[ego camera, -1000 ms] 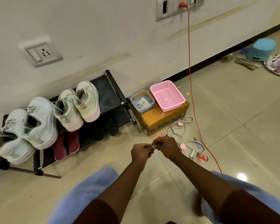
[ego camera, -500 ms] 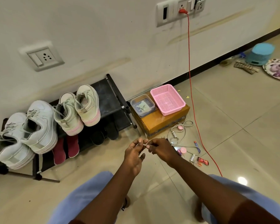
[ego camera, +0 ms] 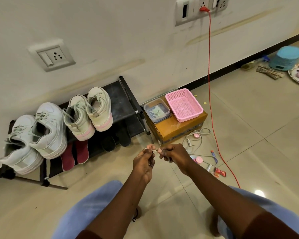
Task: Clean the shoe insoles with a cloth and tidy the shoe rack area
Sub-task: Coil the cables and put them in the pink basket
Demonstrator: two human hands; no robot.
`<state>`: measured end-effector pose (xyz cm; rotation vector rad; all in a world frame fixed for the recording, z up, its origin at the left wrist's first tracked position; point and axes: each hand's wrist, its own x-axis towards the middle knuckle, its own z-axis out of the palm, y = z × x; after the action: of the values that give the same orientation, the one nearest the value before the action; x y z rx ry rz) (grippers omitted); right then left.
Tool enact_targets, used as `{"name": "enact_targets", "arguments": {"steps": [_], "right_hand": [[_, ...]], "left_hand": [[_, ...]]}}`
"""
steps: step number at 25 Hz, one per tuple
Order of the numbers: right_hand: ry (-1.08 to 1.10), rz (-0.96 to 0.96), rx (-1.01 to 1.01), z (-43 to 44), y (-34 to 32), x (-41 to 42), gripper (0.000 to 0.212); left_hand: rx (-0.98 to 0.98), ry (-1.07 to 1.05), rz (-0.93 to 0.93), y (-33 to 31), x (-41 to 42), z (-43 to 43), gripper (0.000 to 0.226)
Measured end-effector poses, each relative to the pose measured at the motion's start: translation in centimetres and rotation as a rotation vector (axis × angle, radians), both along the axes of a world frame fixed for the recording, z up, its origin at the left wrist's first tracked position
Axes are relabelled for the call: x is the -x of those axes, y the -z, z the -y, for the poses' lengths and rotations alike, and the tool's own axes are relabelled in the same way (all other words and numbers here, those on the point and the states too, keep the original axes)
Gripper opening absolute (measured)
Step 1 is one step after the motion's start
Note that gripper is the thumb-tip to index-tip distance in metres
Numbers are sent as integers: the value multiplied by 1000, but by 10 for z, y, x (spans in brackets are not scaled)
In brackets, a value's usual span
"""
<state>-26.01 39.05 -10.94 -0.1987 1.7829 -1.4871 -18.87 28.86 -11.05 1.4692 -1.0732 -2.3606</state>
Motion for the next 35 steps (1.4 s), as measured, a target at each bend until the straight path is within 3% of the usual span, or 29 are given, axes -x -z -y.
{"name": "enact_targets", "arguments": {"steps": [9, 13, 16, 21, 23, 26, 29, 35], "right_hand": [[55, -143, -110, -30, 6, 40, 13], [159, -233, -166, -40, 4, 53, 14], [149, -299, -159, -32, -4, 51, 14], [-75, -366, -97, -6, -19, 35, 15], [-92, -360, -65, 1, -19, 28, 15], [-93, -303, -63, 2, -17, 24, 12], [-104, -223, -69, -2, -15, 25, 10], [-37, -179, -90, -19, -20, 44, 7]], "left_hand": [[-29, -365, -108, 0, -5, 68, 19], [-93, -596, -255, 1, -9, 85, 24], [104, -361, -175, 5, -3, 71, 25], [522, 438, -26, -8, 5, 33, 25], [604, 635, 17, -7, 5, 23, 25], [599, 659, 54, -5, 2, 22, 30], [638, 650, 96, -5, 1, 27, 20], [935, 627, 402, 13, -10, 54, 28]]}}
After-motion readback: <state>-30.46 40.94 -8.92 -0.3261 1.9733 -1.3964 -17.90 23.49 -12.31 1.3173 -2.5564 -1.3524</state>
